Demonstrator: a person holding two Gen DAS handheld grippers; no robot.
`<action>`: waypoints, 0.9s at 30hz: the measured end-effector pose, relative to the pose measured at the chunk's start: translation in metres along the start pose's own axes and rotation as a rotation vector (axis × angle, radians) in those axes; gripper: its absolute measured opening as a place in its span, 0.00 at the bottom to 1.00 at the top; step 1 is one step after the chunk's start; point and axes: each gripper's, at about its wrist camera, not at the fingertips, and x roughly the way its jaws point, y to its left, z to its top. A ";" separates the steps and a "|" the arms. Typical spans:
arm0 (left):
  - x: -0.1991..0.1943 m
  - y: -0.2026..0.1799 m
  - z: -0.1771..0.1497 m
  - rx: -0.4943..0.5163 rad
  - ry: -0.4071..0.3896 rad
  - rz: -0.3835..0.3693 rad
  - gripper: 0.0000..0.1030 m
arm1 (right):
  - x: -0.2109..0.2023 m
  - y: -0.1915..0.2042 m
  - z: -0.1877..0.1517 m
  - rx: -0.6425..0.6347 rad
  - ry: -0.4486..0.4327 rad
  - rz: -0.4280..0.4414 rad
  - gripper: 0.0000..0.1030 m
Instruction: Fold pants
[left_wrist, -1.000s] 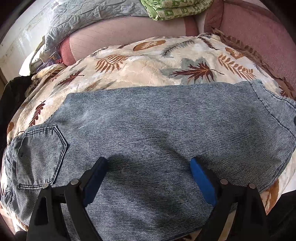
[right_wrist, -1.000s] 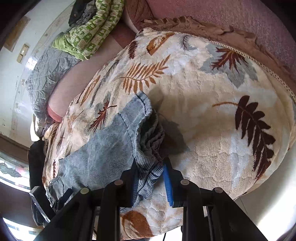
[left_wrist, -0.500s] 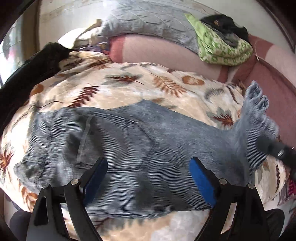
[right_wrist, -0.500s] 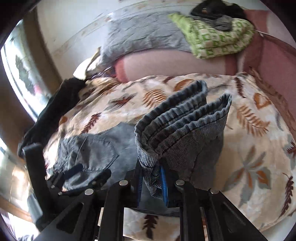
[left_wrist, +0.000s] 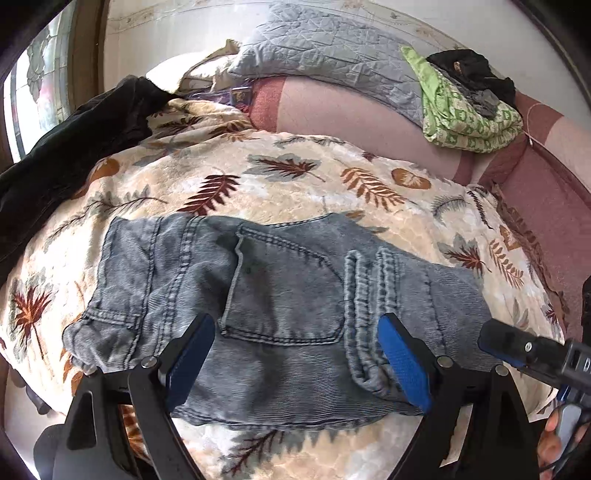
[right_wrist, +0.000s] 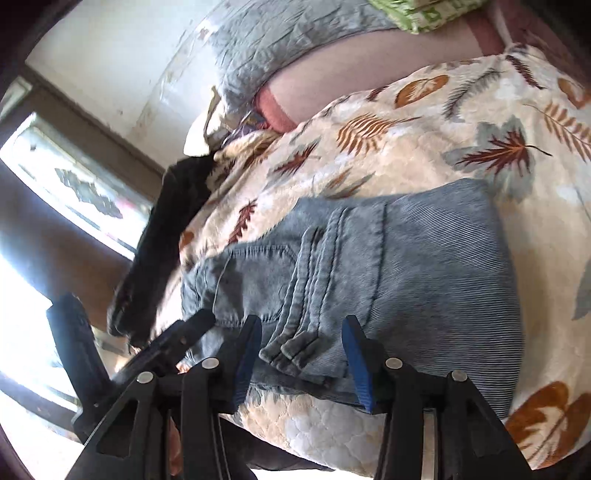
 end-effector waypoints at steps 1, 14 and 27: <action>0.002 -0.009 0.001 0.015 -0.002 -0.010 0.88 | -0.007 -0.014 0.002 0.055 -0.011 0.011 0.50; 0.053 -0.061 -0.031 0.202 0.146 0.069 0.88 | -0.009 -0.073 0.039 0.213 0.051 0.077 0.53; 0.070 -0.059 -0.037 0.208 0.165 0.063 0.89 | 0.028 -0.087 0.080 0.160 0.036 0.004 0.57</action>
